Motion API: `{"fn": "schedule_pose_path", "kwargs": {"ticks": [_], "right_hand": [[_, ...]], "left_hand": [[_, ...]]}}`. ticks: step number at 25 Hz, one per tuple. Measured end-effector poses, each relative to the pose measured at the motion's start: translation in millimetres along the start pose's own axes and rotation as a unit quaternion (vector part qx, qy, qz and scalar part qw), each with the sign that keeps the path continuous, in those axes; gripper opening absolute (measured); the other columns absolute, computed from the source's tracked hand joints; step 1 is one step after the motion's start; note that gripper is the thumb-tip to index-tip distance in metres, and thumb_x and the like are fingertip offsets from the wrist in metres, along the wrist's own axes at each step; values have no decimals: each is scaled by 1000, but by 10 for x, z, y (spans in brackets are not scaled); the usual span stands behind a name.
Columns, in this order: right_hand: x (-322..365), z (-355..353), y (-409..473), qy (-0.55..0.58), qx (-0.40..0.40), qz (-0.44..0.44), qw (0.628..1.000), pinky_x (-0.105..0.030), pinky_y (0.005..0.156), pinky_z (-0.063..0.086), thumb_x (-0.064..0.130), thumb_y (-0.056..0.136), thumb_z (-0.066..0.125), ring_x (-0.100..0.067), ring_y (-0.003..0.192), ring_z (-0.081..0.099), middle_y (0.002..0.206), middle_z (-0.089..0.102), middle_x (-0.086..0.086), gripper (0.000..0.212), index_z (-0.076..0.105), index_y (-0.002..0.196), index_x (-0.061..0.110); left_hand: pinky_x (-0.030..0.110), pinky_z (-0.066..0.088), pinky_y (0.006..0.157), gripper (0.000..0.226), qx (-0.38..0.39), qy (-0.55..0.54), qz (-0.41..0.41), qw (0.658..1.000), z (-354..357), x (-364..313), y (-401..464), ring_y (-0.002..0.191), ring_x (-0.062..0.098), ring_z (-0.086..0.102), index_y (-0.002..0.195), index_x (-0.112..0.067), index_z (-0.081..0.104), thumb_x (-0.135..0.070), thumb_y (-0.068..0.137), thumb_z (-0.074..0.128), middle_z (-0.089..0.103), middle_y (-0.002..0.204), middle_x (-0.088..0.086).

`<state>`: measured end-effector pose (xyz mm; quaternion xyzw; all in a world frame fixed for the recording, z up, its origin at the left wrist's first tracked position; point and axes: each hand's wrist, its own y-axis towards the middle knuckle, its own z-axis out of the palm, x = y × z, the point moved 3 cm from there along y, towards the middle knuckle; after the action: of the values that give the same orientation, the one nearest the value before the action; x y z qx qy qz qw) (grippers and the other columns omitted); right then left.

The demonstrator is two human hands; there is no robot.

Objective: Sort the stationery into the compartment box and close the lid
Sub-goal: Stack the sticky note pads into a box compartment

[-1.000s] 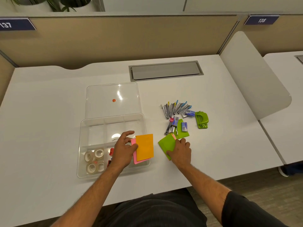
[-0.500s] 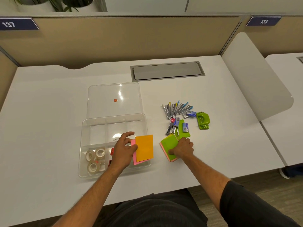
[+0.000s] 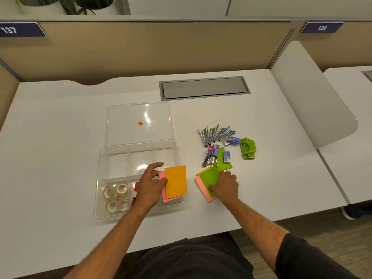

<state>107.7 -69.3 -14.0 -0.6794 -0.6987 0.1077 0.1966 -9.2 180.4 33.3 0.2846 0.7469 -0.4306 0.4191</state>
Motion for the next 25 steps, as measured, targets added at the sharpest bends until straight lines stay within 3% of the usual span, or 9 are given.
{"fn": "schedule_pose_path", "kwargs": {"ticks": [6, 9, 13, 16, 20, 22, 25], "right_hand": [[-1, 36, -12, 114, 62, 44, 991, -38, 80, 54, 33, 70, 81, -26, 101, 60, 106, 63, -9, 42, 60, 100, 11], [-3, 43, 1, 142, 71, 40, 986, -34, 71, 51, 29, 71, 81, -22, 88, 59, 104, 65, -9, 35, 57, 91, 13], [27, -71, 74, 228, 72, 49, 970, -37, 79, 53, 26, 77, 77, -29, 97, 64, 112, 64, -12, 41, 63, 111, 9], [125, -290, 84, 371, 43, 20, 927, -33, 71, 54, 22, 81, 77, -22, 87, 66, 105, 70, -9, 23, 66, 100, 18], [288, -474, -47, 561, 64, -2, 826, -30, 54, 52, 20, 86, 74, -21, 80, 71, 96, 74, -6, 16, 67, 100, 20], [416, -464, -133, 600, 112, -10, 792, -31, 54, 54, 19, 86, 74, -19, 77, 71, 93, 75, -3, 19, 68, 104, 17], [641, -390, -257, 608, 164, -33, 776, -31, 55, 52, 18, 86, 74, -18, 77, 70, 91, 76, -2, 19, 68, 103, 15]], "left_hand": [[40, 60, 80, 44, -6, 0, 1, 1000, 13, 1, -15, 105, 23, 62, 125, -36, 53, -12, 92, 67, 56, 119, 1], [39, 61, 79, 44, -5, -1, 4, 1000, 12, 15, -28, 105, 22, 62, 125, -37, 53, -12, 92, 67, 56, 121, 2], [29, 60, 70, 42, -8, -4, 14, 1000, -3, 8, -45, 101, 19, 63, 121, -40, 56, -10, 93, 65, 55, 120, 3], [20, 55, 61, 36, -4, -21, 31, 999, -1, -1, -56, 90, 15, 66, 112, -39, 64, -7, 95, 61, 57, 118, 3], [17, 52, 57, 36, -36, -24, 45, 998, -21, -40, -68, 87, 13, 66, 107, -41, 62, -7, 95, 57, 59, 114, -4], [23, 51, 60, 37, -51, -30, 52, 997, -35, -36, -56, 83, 17, 64, 100, -38, 63, -2, 93, 56, 62, 109, -7], [29, 47, 68, 37, -67, -38, 44, 996, -76, 20, -37, 82, 21, 62, 88, -31, 70, 3, 90, 55, 68, 102, -5]]}}
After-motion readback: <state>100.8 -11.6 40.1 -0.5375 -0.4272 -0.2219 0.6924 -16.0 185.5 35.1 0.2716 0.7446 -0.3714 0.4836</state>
